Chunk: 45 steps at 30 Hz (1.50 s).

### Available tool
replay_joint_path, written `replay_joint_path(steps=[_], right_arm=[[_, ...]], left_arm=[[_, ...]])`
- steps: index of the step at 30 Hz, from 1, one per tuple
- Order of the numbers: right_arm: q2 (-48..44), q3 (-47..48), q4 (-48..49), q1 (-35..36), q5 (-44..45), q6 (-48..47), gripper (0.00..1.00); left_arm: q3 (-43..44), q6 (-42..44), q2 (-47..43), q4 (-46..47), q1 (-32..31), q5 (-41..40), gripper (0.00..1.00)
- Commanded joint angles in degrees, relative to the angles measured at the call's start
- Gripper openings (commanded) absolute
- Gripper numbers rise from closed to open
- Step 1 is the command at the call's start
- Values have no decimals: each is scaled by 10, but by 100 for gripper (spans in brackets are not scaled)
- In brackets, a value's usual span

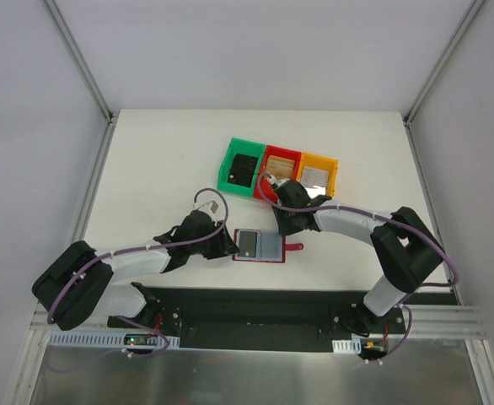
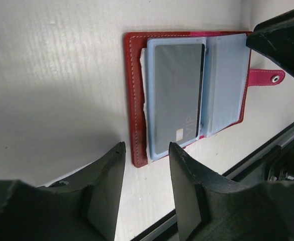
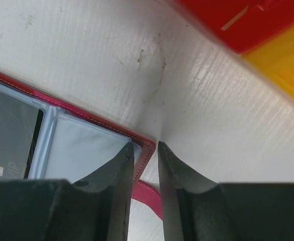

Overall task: Take the credit cards out of the card holder
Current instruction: Remove the credit card from the card holder.

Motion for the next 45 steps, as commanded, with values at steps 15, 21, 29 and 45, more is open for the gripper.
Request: replay_joint_path(steps=[15,21,29,45], right_arm=[[-174,-8,-62,24,83,19,53],[-204,-68,-12,27,8,110,55],[-230,-148,32,38,-6,170,53],[-248,-154,100,65,-8,183,52]], left_arm=[[-1,13,-171,-119,-5,-135,56],[12,47,-114,-33,-4,-98,57],[21,40,-40,13,-6,-55,57],[-23,-27,14,81,-72,-67,53]])
